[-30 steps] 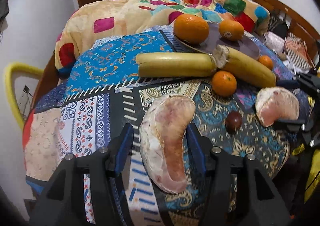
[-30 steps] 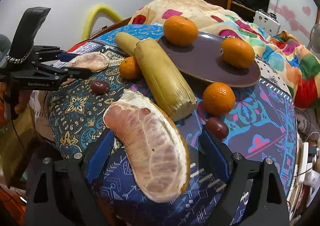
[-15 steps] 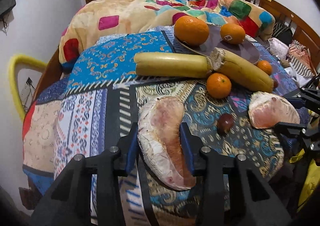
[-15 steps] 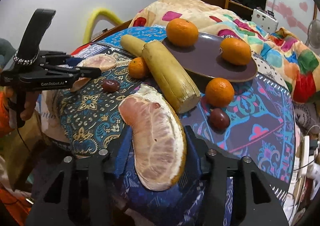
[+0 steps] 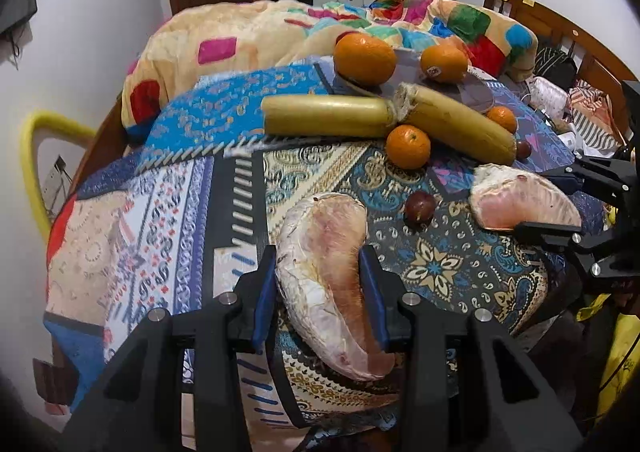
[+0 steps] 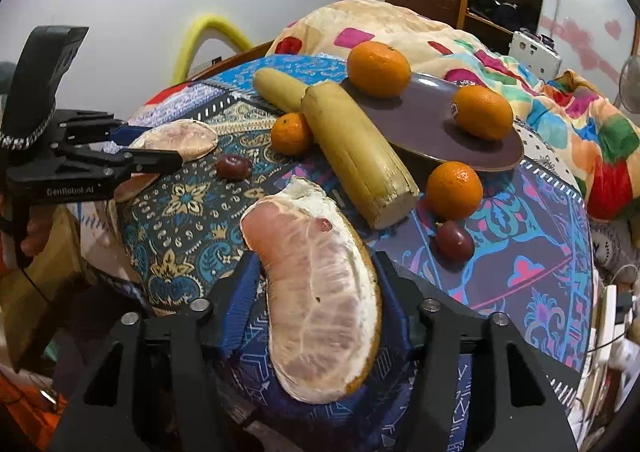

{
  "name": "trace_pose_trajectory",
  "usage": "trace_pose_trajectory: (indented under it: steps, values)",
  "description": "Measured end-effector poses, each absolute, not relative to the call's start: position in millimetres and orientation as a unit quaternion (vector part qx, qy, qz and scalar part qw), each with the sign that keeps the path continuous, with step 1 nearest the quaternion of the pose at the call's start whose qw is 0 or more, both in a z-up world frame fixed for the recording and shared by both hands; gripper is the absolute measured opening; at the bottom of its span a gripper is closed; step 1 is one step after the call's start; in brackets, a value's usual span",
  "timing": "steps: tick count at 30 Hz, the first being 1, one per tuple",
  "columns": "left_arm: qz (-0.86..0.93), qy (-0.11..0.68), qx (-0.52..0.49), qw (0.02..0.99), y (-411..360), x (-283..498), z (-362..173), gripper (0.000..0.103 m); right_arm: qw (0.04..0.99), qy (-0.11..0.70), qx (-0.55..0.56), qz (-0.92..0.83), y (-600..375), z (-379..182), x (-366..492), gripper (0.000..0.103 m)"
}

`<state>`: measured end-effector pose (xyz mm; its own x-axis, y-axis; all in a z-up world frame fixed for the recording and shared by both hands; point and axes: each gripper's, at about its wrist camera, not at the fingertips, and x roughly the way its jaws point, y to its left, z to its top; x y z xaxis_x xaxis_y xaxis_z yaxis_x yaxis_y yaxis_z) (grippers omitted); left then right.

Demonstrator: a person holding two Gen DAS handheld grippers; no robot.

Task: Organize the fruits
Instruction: 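Lift the left gripper's pomelo segment toward the plate while the right gripper carries its segment there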

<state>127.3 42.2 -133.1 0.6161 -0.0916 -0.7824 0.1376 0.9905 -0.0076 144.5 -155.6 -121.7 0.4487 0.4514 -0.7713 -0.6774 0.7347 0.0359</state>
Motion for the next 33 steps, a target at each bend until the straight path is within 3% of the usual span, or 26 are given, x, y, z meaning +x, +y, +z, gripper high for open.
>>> trace_pose_trajectory:
  steps: [17,33]
  values:
    - [-0.077,0.34,0.017,0.937,25,144,-67,0.04,0.876,0.344,-0.124,0.316,-167,-77,151,0.046]
    - [-0.086,0.298,0.019,0.95,6,189,-43,0.04,0.914,0.294,-0.08,0.269,-184,-47,207,0.046]
